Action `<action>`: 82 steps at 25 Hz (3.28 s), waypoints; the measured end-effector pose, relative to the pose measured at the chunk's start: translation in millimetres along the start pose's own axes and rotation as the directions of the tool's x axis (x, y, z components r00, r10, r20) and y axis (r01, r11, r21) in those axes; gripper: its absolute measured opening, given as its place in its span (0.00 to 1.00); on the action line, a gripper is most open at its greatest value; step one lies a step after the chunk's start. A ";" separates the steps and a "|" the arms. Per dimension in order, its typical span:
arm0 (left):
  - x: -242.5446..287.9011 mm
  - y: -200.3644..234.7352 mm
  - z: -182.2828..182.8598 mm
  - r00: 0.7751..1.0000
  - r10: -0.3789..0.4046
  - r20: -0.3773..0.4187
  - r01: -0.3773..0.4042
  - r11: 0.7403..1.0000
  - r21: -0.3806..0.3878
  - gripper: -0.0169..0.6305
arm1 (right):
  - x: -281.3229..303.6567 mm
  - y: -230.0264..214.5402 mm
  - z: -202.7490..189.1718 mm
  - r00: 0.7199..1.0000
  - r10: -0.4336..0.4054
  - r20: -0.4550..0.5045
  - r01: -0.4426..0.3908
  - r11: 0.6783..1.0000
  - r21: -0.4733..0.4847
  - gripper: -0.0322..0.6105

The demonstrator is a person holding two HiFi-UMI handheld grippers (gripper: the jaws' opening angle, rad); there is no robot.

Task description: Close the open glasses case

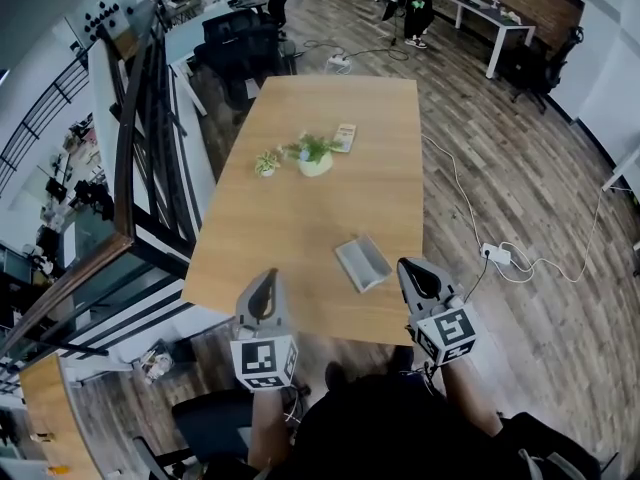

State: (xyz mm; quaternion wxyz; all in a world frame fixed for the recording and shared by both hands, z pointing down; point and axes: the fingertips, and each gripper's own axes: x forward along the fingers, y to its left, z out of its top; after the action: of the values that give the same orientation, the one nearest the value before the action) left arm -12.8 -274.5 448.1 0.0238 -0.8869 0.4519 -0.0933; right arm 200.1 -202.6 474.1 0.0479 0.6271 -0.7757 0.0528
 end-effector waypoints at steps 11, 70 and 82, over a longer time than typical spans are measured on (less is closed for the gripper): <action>-11.8 0.1 -7.8 1.000 0.005 -0.022 -0.005 1.000 -0.006 0.02 | 0.3 7.2 -21.5 0.997 0.053 -0.056 -0.049 0.997 0.065 0.29; -110.7 10.0 -31.1 0.984 0.169 -0.059 -0.172 0.984 -0.053 0.02 | 115.2 -59.6 -297.7 0.722 -0.060 -0.690 0.063 0.998 -0.021 0.09; -115.4 14.4 -35.0 0.979 0.189 -0.070 -0.194 0.979 -0.066 0.02 | 120.3 -37.4 -290.1 0.720 -0.265 -0.642 -0.221 0.788 -0.574 0.10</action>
State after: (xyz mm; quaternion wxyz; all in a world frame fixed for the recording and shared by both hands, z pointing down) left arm -97.1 -188.6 463.9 -0.0137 -0.8361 0.5388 -0.1025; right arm 213.9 -285.6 779.0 0.5364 0.5191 -0.6649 0.0276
